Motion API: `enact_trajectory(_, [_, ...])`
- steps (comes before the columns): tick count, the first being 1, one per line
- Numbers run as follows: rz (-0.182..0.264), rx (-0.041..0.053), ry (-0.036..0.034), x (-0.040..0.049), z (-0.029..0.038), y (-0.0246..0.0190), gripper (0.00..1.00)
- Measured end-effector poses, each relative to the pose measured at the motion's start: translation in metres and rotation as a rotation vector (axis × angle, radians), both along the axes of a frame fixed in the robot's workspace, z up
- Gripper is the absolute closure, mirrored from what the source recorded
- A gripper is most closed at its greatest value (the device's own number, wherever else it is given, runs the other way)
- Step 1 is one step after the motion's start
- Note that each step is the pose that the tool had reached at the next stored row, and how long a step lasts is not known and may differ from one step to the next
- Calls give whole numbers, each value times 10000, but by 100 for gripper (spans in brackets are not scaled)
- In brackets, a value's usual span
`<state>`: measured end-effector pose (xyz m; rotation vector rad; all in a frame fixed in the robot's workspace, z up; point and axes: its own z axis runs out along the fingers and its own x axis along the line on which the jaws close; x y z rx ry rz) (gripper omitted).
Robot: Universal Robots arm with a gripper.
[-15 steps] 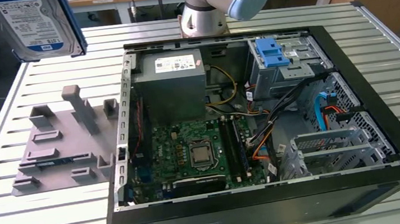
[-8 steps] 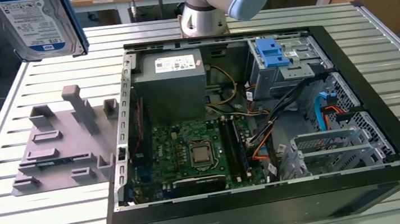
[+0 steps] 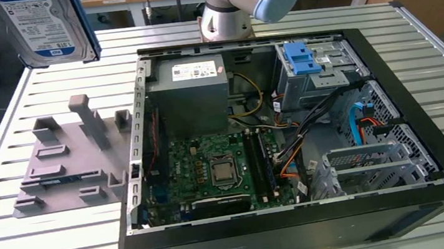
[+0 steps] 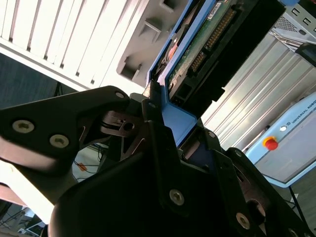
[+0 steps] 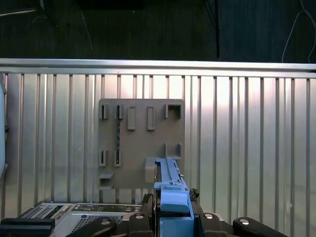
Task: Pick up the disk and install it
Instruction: 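Pick up the disk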
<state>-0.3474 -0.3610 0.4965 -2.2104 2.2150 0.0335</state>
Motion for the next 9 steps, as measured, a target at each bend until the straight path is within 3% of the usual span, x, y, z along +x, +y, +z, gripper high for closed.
enact_trajectory(9, [0,0,0,47,0,-1,64])
